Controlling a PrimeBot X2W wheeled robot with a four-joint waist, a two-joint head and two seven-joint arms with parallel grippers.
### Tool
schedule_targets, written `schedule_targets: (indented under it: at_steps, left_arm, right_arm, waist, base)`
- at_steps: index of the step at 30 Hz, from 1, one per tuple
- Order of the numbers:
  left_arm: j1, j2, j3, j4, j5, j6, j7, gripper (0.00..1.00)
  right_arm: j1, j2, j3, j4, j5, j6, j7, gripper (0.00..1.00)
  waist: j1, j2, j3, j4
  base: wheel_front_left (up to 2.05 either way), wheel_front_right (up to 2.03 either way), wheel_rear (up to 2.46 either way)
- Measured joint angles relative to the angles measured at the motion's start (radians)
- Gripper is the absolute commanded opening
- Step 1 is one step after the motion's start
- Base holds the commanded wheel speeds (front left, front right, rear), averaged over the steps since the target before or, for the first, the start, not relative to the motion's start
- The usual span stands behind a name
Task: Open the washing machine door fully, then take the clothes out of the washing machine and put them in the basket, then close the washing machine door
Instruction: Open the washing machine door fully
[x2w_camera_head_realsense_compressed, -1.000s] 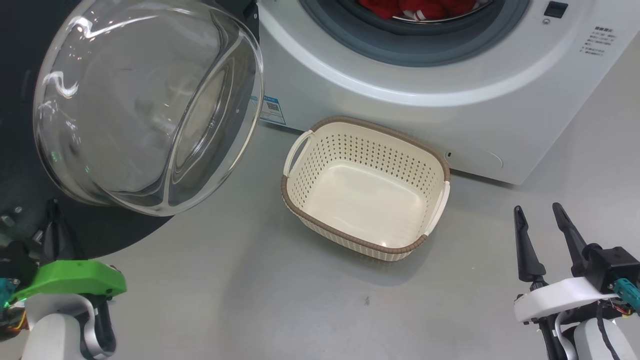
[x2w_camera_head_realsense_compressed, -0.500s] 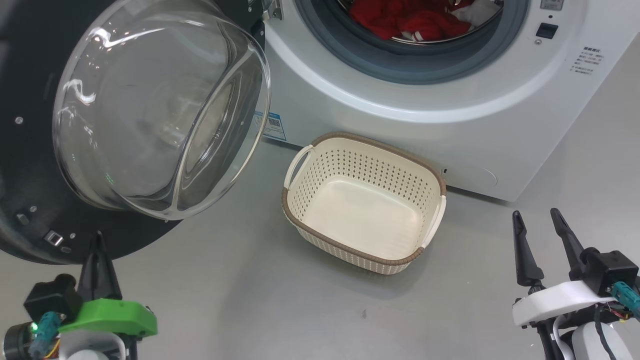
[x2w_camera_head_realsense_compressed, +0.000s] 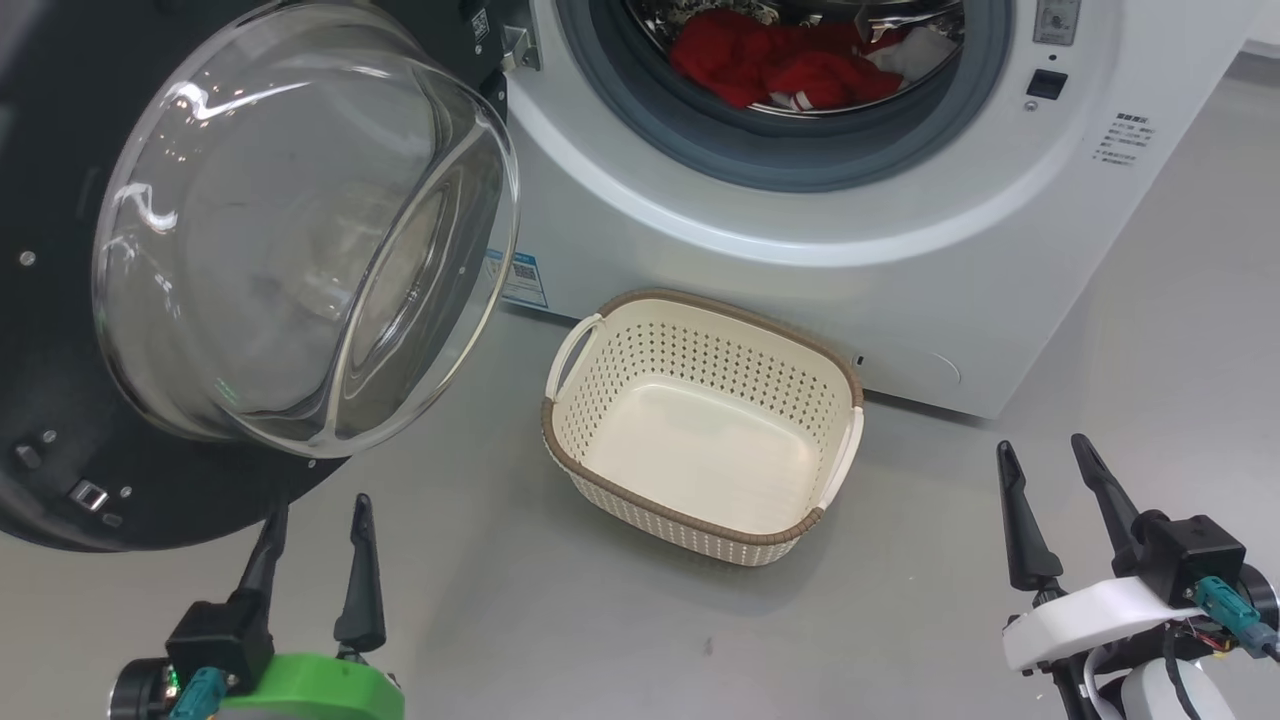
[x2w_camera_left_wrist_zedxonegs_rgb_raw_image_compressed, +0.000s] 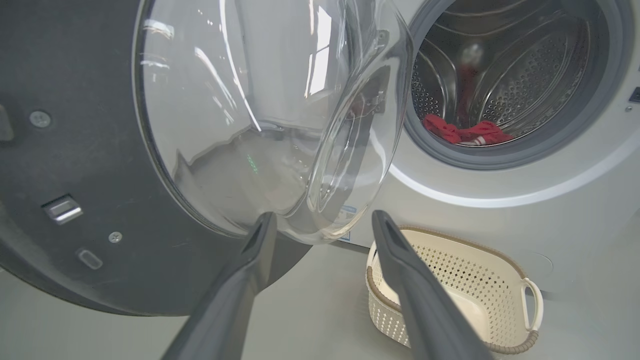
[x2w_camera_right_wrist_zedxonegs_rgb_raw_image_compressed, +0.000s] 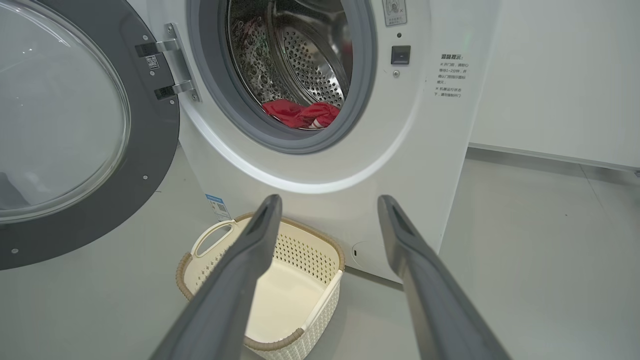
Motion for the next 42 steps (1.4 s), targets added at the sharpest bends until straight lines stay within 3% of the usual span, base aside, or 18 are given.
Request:
schedule_targets:
  at_steps: [16, 42]
  left_arm:
    - [0.024, 0.0, -0.081, -0.037, 0.026, -0.025, 0.0, 1.0]
    - [0.021, 0.004, -0.097, -0.052, 0.06, -0.016, 0.023, 1.0]
  right_arm:
    - [0.004, 0.013, 0.044, -0.012, 0.002, 0.0, 0.0, 1.0]
    - [0.066, 0.018, 0.07, -0.066, 0.012, -0.001, 0.0, 1.0]
  waist:
    - [0.0, 0.0, -0.021, -0.13]
    - [0.0, 0.0, -0.032, -0.363]
  base:
    - [0.0, 0.0, 0.0]
    - [0.0, 0.0, 0.0]
